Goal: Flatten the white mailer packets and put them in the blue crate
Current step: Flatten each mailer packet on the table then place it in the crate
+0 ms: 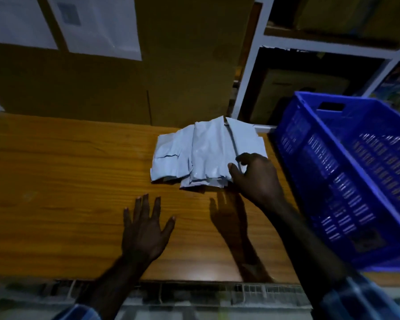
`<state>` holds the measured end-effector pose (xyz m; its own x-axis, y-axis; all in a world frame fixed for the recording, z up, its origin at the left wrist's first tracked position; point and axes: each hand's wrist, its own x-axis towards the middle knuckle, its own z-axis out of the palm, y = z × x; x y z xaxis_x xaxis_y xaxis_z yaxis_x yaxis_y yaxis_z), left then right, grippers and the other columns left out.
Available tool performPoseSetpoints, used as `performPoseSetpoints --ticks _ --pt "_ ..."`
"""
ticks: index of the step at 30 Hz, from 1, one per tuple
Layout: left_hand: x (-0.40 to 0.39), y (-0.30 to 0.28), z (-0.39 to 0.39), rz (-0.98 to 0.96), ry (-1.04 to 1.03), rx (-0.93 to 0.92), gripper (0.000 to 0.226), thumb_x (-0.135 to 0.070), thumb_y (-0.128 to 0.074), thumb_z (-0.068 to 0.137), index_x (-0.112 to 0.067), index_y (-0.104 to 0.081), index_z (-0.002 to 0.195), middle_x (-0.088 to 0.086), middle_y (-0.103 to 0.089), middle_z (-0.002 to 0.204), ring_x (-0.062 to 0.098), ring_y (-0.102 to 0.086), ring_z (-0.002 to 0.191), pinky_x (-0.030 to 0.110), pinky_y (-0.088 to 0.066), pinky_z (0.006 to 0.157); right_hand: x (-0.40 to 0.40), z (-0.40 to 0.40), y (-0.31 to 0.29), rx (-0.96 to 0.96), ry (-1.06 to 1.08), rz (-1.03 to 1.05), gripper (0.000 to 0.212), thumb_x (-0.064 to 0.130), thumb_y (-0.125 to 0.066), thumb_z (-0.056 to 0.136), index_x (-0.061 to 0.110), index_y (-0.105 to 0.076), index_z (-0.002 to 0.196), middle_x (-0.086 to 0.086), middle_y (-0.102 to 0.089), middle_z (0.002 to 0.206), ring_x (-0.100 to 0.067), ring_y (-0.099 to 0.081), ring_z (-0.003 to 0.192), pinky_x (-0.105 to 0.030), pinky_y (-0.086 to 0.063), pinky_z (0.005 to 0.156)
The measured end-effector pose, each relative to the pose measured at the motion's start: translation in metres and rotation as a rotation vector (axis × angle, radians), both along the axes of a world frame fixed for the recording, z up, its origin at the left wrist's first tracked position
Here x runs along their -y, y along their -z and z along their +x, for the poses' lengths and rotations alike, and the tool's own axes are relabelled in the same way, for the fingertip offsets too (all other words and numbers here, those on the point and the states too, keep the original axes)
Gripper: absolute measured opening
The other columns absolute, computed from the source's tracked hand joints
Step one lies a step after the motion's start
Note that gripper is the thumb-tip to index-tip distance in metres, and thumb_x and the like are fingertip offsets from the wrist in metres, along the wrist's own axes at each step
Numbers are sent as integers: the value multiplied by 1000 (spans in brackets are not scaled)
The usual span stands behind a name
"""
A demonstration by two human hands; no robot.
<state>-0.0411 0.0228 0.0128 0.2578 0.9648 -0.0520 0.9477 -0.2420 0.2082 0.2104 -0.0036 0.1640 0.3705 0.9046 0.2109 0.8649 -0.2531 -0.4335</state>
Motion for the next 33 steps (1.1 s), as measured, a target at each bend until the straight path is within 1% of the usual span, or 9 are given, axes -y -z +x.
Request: performPoseSetpoints --ticks 4,7,11,16,21,23,26,29,33 --pt "-5 5 3 71 -21 5 93 -77 1 80 -25 -11 156 8 1 163 25 4 150 52 8 116 -28 27 13 90 207 -93 57 45 -56 94 11 -50 140 -17 -47 144 -33 -42 132 -45 -39 105" --pt "-8 7 3 86 -25 -11 93 -77 -2 81 -24 -18 156 9 -5 163 26 -2 150 54 2 116 -52 49 28 1 275 -201 72 55 -55 93 14 -35 149 -19 -34 152 -37 -32 139 -48 -30 111" --pt "-8 7 5 103 -37 -12 90 -76 -13 84 -21 -31 152 10 -18 161 28 -15 149 55 -5 115 -73 65 53 -163 307 -197 72 57 -58 89 16 -37 145 -22 -46 141 -40 -43 130 -45 -36 106" --pt "-7 8 5 123 -52 4 90 -78 -13 83 -24 -23 154 7 -11 162 25 -8 150 50 3 116 -74 71 59 -165 301 77 52 35 -60 90 7 -53 133 -23 -62 122 -38 -58 113 -45 -47 99" --pt "-6 3 5 93 -64 58 87 -76 -8 84 -27 -18 155 3 -8 163 20 -4 150 46 6 117 -52 67 18 -222 191 417 43 34 -58 87 14 -62 125 -13 -70 110 -30 -66 99 -41 -52 91" --pt "-5 1 5 97 -72 162 82 -70 -3 87 -28 -23 154 0 -12 162 16 -5 150 42 7 117 -27 52 5 -312 56 422 34 29 -65 86 22 -64 119 -5 -71 103 -23 -66 91 -32 -52 81" --pt "-4 -11 2 116 -192 521 74 -60 -5 95 -24 -51 140 1 -42 151 16 -30 143 40 -8 120 24 23 16 -338 -188 196 36 26 -66 75 26 -69 110 5 -70 97 -13 -62 87 -15 -41 71" --pt "1 -12 -3 304 -252 731 42 -25 -31 99 -13 -67 117 15 -67 118 30 -63 112 46 -48 99 59 6 54 -283 -347 27 40 17 -61 66 22 -72 104 4 -70 103 -12 -60 98 -17 -39 80" --pt "1 -2 -9 24 -310 1035 39 -50 -43 94 -31 -71 113 -8 -68 120 9 -60 115 53 -49 96 69 -9 84 -74 -463 -88 39 13 -58 57 19 -68 94 0 -68 96 -25 -58 96 -35 -47 80"
